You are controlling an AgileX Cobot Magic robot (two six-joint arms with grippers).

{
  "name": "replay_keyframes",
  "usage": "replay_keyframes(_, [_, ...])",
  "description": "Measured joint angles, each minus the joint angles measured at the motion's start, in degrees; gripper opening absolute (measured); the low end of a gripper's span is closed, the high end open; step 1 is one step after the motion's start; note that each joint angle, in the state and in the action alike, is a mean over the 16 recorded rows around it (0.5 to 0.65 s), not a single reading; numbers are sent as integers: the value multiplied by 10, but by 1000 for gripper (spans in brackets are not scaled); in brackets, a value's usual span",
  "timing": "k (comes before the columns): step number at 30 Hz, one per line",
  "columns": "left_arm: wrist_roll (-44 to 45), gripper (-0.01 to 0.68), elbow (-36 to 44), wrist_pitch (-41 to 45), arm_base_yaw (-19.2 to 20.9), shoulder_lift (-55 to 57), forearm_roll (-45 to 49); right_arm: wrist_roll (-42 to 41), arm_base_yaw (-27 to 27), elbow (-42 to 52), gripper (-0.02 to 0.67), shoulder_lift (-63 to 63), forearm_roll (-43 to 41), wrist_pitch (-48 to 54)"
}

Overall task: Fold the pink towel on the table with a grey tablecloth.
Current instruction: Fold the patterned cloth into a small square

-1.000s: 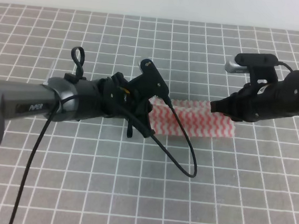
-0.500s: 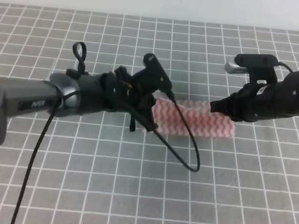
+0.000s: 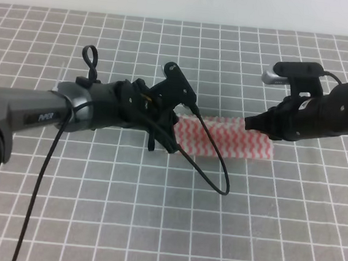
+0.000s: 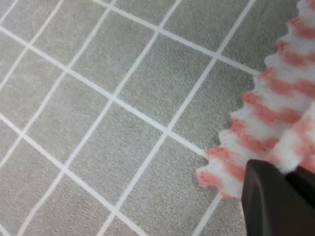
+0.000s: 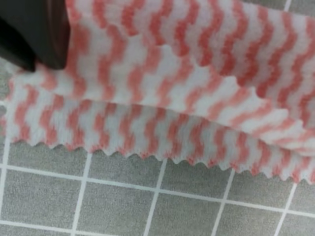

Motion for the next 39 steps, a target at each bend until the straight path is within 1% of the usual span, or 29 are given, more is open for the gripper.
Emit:
replay_keyframes(4, [0, -2, -1, -4, 0, 1, 0, 0, 0, 0, 9, 4, 0, -4])
replay_keyframes(7, [0, -2, -1, -7, 0, 1, 0, 0, 0, 0, 33, 7, 0, -8])
replay_keyframes(13, [0, 16, -1, -16, 0, 4, 0, 0, 0, 0, 116, 9, 1, -17])
replay_keyframes(15, [0, 36, -1, -21, 0, 6, 0, 0, 0, 0, 144, 10, 2, -19])
replay_keyframes(22, [-3, 170, -1, -46, 3, 15, -1, 0, 0, 0, 221, 10, 2, -28])
replay_keyframes(28, [-7, 279, -1, -80, 15, 20, -1, 0, 0, 0, 238, 11, 2, -29])
replay_keyframes(31, [-9, 314, -1, -93, 22, 17, -2, 2, 0, 0, 238, 11, 2, -23])
replay_keyframes(35, [-20, 312, -3, -86, 31, 3, -4, 6, 0, 0, 237, 12, 2, -10])
replay_keyframes(39, [-41, 254, -12, -37, 37, -16, -19, 14, -2, 0, 237, 11, 2, 7])
